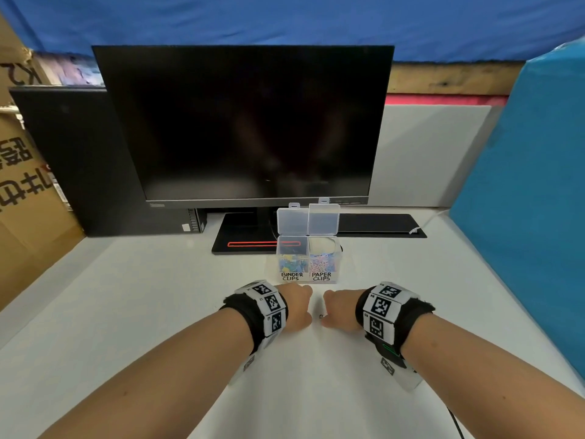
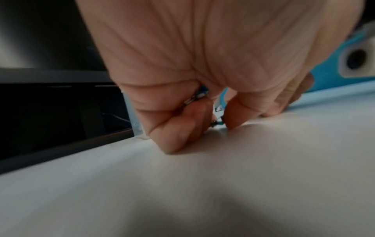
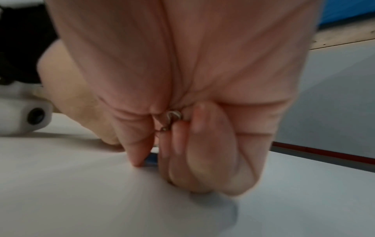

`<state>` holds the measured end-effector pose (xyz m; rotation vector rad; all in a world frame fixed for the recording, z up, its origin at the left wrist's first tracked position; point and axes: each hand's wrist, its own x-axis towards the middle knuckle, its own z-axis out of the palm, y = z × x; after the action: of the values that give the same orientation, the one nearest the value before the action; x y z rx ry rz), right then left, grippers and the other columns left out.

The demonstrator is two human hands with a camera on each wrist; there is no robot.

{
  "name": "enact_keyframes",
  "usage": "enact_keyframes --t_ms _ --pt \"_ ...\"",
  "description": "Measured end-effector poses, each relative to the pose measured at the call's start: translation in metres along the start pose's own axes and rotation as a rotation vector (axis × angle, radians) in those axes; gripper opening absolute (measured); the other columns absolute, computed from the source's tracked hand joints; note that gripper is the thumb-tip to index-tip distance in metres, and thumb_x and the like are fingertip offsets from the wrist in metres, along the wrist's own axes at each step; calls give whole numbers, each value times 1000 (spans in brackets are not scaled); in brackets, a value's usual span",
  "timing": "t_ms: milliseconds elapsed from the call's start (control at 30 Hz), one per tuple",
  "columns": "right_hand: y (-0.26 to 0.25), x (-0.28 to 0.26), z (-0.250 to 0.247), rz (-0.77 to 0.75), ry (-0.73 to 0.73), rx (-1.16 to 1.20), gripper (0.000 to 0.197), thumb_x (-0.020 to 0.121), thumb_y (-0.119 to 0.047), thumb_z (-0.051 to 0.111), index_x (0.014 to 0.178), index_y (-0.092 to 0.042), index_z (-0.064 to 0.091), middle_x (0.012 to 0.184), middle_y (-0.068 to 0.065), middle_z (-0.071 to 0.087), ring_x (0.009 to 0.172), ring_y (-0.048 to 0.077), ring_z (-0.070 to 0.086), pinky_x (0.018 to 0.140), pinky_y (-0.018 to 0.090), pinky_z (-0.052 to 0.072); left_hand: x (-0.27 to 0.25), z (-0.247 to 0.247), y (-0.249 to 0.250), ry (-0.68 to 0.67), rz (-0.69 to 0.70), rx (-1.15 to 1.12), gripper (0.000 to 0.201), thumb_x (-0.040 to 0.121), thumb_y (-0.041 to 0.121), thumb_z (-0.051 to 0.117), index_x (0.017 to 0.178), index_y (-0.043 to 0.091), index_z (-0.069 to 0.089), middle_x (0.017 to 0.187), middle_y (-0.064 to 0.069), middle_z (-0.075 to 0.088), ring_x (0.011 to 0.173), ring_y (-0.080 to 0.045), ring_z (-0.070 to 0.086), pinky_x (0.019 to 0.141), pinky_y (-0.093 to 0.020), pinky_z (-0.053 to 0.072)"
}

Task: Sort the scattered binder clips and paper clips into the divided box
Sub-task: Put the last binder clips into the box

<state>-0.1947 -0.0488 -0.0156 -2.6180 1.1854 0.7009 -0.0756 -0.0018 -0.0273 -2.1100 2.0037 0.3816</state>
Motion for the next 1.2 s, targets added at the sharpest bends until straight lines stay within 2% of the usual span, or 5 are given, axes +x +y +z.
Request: enact_keyframes --t_ms 133,400,700,867,1200 --pt "-1 -7 -2 17 16 104 42 99 -32 37 127 -3 48 128 12 57 116 28 56 91 31 43 -13 2 1 -21 23 27 34 94 26 42 121 7 43 118 -14 57 105 -32 58 73 -34 39" --pt "19 0 -5 46 -91 968 16 86 -10 51 75 -14 40 64 7 49 44 14 31 39 17 23 -30 -10 -40 -70 -70 -820 12 95 19 40 84 15 40 66 1 40 52 -14 36 51 -26 32" --pt "-16 4 -12 -68 8 758 35 85 1 36 91 -26 58 73 3 54 56 17 43 42 17 35 -34 -8 -59 -198 -259 -1516 30 90 14 37 61 17 29 56 1 26 48 -13 21 46 -24 21" --pt "-43 12 -9 -109 141 355 27 94 -9 44 112 -2 62 113 17 64 106 34 61 89 36 50 -33 -4 -72 -236 -302 -1640 32 90 19 38 58 17 33 56 0 30 47 -14 26 45 -23 23" --pt "-71 15 -3 -56 76 130 37 96 -23 46 126 -2 47 126 15 57 114 31 58 77 32 42 -37 4 -86 -249 -354 -1618 19 88 6 37 70 11 37 65 -11 50 38 -14 37 38 -19 31"
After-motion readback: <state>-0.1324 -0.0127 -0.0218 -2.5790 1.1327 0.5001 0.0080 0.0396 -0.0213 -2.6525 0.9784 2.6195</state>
